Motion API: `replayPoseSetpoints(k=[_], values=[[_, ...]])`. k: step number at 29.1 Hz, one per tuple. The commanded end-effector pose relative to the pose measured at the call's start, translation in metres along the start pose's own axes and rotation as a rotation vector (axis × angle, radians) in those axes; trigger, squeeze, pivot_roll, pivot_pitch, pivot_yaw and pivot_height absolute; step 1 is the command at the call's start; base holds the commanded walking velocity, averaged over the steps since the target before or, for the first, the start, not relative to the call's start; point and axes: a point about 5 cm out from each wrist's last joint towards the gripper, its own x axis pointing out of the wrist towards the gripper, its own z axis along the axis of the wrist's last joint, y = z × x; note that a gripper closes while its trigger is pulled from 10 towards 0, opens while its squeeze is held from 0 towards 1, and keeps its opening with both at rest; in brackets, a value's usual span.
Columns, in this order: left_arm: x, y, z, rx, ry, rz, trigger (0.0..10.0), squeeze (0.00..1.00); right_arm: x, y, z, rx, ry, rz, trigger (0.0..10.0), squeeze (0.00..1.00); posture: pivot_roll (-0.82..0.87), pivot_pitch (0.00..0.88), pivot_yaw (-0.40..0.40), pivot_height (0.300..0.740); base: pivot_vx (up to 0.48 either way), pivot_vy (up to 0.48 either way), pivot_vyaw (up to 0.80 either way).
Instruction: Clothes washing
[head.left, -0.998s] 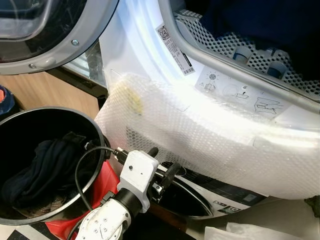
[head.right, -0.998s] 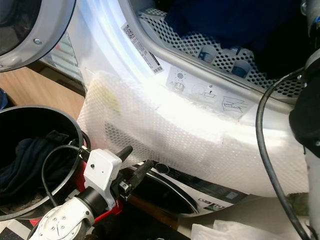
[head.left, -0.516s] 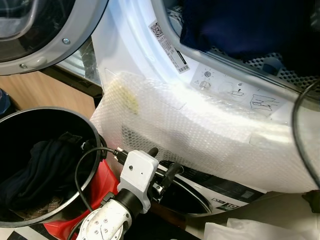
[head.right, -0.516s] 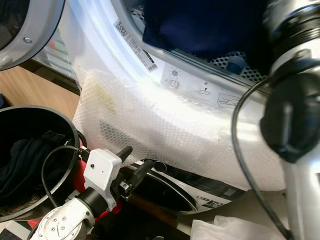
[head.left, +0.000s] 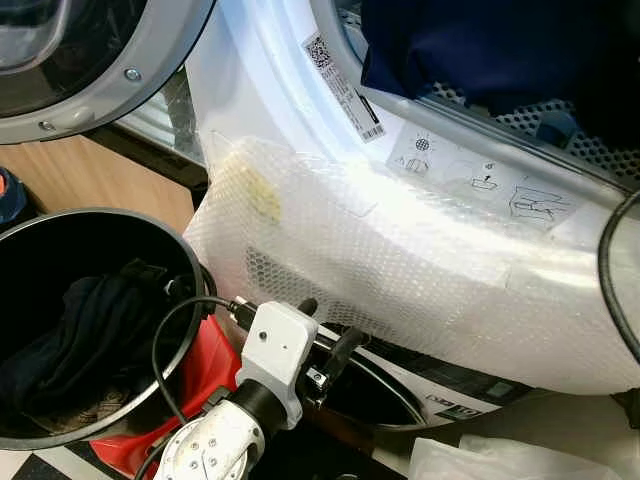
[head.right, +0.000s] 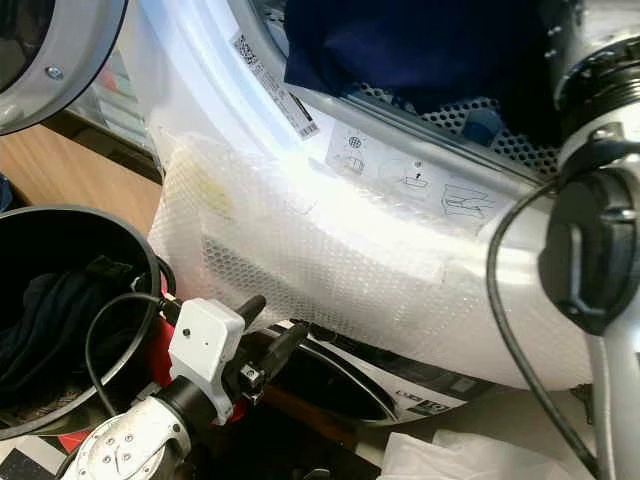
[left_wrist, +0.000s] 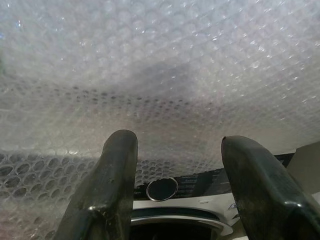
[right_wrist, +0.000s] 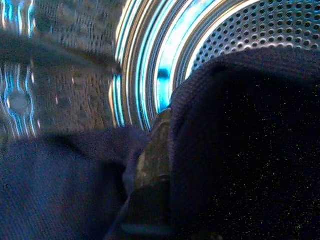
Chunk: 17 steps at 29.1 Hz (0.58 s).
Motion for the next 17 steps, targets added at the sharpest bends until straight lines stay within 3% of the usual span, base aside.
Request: replayPoseSetpoints(k=[1, 6, 7, 8, 9, 13, 17], values=[[-0.003, -0.005, 0.003, -0.019, -0.007, -0.02, 10.0, 0.0, -0.007, -0.019, -0.009, -0.067, 0.07, 0.039, 10.0, 0.0, 0.03, 0.299, -0.214, 0.74, 0.0, 0.0, 0.0], [-0.001, -0.004, 0.003, -0.021, -0.008, -0.024, 10.0, 0.0, -0.016, -0.039, -0.012, -0.109, 0.132, 0.108, 10.0, 0.0, 0.02, 0.297, -0.204, 0.74, 0.0, 0.0, 0.0], [-0.001, -0.004, 0.003, -0.023, -0.007, -0.027, 10.0, 0.0, -0.019, -0.045, -0.013, -0.13, 0.149, 0.117, 10.0, 0.77, 0.02, 0.295, -0.202, 0.74, 0.0, 0.0, 0.0], [-0.001, -0.004, 0.003, -0.023, -0.007, -0.027, 10.0, 0.0, -0.019, -0.045, -0.013, -0.13, 0.149, 0.117, 10.0, 0.77, 0.02, 0.295, -0.202, 0.74, 0.0, 0.0, 0.0], [-0.001, -0.004, 0.003, -0.024, -0.006, -0.03, 10.0, 0.0, -0.022, -0.051, -0.013, -0.153, 0.168, 0.129, 10.0, 1.0, 0.02, 0.291, -0.199, 0.74, 0.0, 0.0, 0.0], [-0.001, -0.003, 0.002, -0.025, -0.003, -0.033, 10.0, 0.0, -0.028, -0.061, -0.013, -0.144, 0.184, 0.157, 10.0, 1.0, 0.01, 0.285, -0.191, 0.74, 0.0, 0.0, 0.0], [0.001, -0.004, 0.002, -0.024, 0.0, -0.053, 10.0, 0.0, -0.038, -0.08, -0.007, -0.035, 0.189, 0.16, 10.0, 1.0, 0.0, 0.274, -0.178, 0.74, 0.0, 0.0, 0.0]])
